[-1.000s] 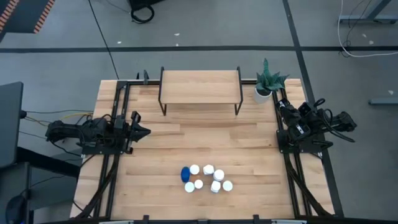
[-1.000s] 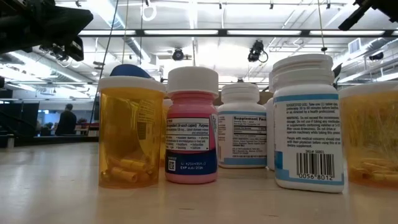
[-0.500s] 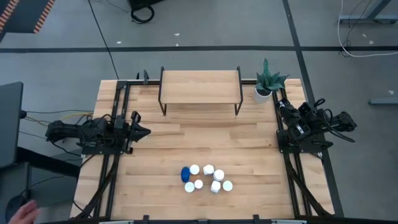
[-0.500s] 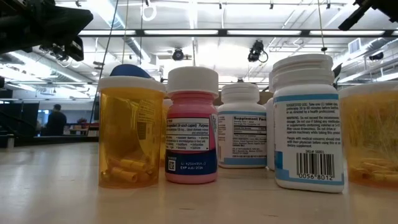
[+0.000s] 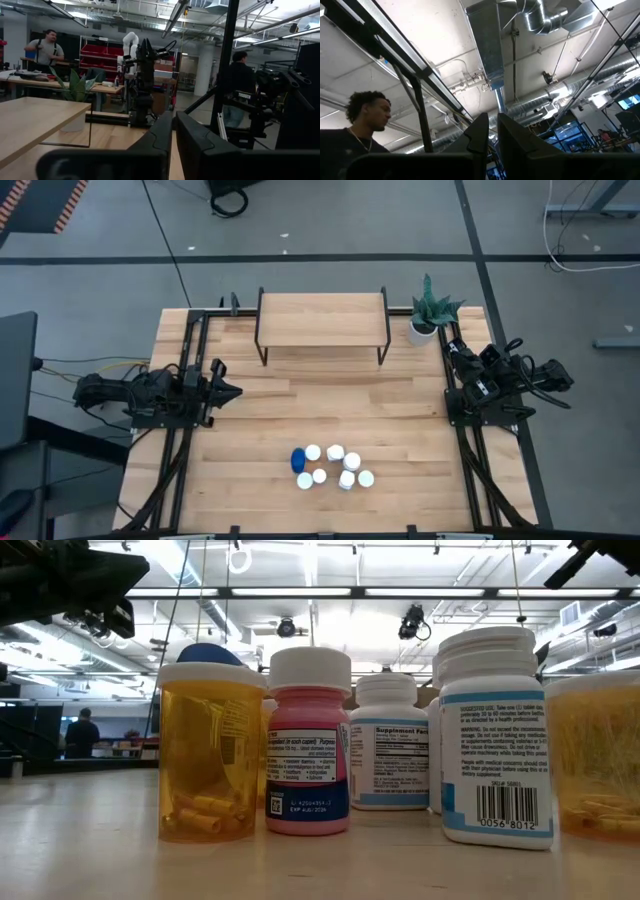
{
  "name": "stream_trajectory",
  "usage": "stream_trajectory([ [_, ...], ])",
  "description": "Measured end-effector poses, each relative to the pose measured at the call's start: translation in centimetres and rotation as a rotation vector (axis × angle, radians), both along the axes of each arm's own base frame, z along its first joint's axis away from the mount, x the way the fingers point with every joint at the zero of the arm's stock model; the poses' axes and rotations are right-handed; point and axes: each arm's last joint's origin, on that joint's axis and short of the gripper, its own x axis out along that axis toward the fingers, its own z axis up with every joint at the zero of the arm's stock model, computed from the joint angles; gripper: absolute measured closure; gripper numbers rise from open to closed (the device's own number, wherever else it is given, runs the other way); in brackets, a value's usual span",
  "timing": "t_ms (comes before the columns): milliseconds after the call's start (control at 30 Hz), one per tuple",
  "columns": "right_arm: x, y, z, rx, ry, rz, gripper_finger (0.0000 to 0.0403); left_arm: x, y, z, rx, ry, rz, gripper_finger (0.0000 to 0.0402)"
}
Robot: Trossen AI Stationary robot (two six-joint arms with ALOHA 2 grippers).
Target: Pick and place medicine bottles onto shelf by color
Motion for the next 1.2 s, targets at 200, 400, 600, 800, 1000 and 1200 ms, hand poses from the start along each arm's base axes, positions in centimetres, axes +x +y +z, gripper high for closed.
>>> stream_trajectory([
  [200,0.0,0.0,0.0,0.000,0.001,0.000,0.0356,0.0,0.0,0.0,0.000,0.000,0.000,0.0369],
  [400,0.0,0.0,0.0,0.000,0.000,0.000,0.0356,0.0,0.0,0.0,0.000,0.000,0.000,0.0368],
  [600,0.0,0.0,0.0,0.000,0.000,0.000,0.0356,0.0,0.0,0.0,0.000,0.000,0.000,0.0376],
  [800,0.0,0.0,0.0,-0.002,0.000,-0.002,0.0356,-0.1,0.4,0.2,-0.044,-0.015,0.138,0.0371],
  [1000,0.0,0.0,0.0,-0.047,0.005,-0.053,0.0356,-0.8,0.6,2.0,-0.236,-0.223,0.118,0.0366],
  [1200,0.0,0.0,0.0,-0.030,0.003,-0.034,0.0356,-1.4,0.7,4.8,-0.256,-0.271,0.105,0.0374],
])
